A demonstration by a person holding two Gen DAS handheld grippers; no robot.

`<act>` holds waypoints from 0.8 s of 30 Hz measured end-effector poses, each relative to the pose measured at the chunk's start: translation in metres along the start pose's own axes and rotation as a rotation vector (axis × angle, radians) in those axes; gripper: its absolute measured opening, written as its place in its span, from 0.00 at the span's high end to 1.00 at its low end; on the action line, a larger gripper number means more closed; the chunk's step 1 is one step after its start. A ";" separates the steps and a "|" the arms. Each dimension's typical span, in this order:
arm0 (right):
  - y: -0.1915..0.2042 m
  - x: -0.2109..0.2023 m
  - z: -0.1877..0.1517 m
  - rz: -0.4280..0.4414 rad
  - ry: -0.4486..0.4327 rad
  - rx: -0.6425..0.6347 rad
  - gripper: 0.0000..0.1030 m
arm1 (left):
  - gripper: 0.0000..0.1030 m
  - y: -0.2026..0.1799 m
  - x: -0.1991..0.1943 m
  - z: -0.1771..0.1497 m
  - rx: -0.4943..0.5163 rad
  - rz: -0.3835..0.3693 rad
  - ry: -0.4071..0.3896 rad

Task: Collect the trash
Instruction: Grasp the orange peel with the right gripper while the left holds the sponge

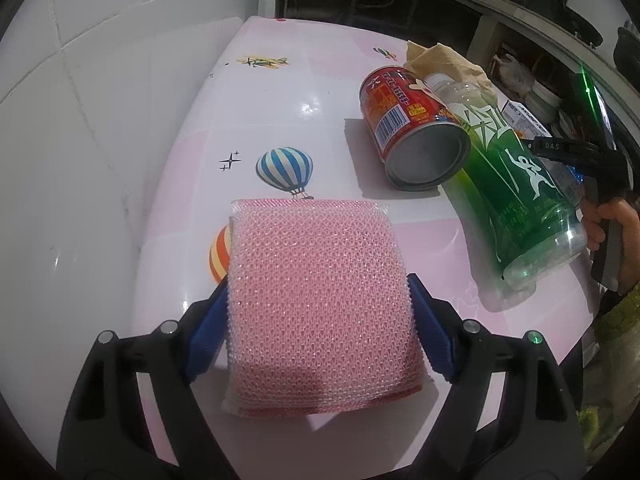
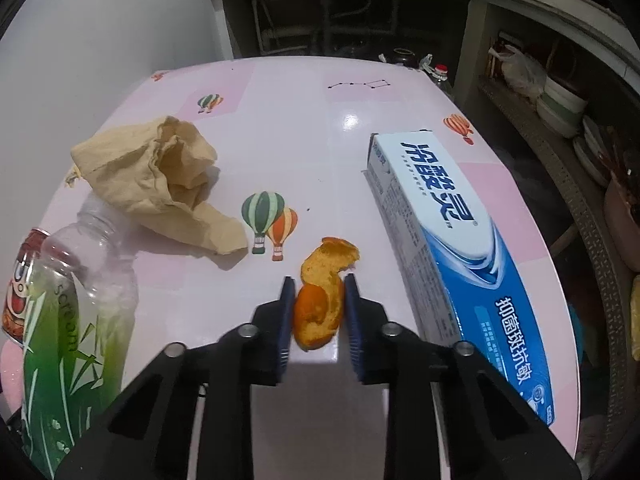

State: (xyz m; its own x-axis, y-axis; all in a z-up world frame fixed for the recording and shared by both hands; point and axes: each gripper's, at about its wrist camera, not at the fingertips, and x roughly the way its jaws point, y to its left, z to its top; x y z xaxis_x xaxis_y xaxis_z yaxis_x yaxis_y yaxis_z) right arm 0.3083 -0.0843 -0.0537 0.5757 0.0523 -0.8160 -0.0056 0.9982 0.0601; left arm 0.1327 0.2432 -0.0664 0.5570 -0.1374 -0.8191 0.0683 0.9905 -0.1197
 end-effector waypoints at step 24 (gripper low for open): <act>-0.019 -0.098 -0.070 0.207 -0.055 0.040 0.88 | 0.25 0.006 -0.027 -0.008 -0.071 -0.058 -0.049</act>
State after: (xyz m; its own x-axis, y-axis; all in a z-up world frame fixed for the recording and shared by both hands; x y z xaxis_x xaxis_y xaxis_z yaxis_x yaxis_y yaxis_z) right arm 0.1950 -0.1065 -0.0154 0.6095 0.2528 -0.7514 -0.0963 0.9644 0.2464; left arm 0.1113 0.2530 -0.0490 0.5938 -0.1926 -0.7812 0.0441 0.9773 -0.2074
